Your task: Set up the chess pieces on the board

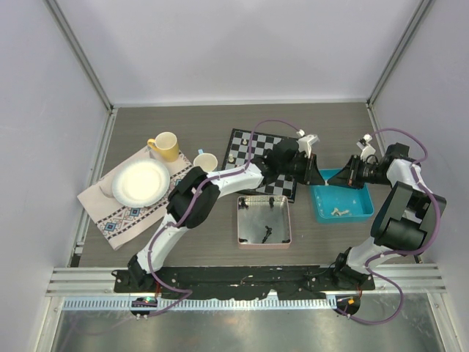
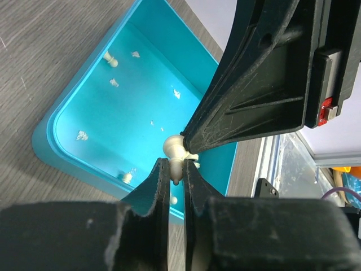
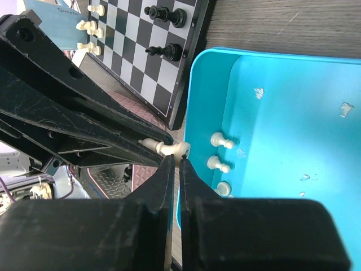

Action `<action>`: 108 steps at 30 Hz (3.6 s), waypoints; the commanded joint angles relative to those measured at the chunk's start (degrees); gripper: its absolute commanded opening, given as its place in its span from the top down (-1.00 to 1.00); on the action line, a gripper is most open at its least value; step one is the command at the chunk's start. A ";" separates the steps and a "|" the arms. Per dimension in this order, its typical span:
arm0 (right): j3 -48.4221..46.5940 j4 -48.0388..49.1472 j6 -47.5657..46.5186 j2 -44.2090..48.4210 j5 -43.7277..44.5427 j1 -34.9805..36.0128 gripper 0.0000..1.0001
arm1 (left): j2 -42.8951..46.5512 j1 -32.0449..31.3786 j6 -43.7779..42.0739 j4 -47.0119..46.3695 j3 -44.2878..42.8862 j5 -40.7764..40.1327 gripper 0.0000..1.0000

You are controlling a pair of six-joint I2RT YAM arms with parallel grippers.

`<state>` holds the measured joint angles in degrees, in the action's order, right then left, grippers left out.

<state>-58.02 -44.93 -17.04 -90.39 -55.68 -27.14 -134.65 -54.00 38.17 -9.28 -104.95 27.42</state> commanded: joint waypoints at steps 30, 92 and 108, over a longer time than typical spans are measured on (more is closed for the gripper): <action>-1.48 -6.23 -14.69 6.54 -5.93 -3.54 -0.27 | 23.63 8.02 -11.18 18.99 8.88 -9.13 1.00; 0.89 -0.07 -12.49 5.57 0.40 -3.54 -0.29 | 4.13 22.27 -32.28 68.25 -16.08 -25.13 0.94; 0.80 -0.34 -12.85 5.40 0.31 -3.63 -0.29 | 1.85 22.44 -31.76 68.08 -17.66 -24.70 0.88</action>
<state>-56.58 -46.26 -29.63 -85.01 -55.13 -30.50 -132.05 -32.05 6.81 58.74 -120.20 2.17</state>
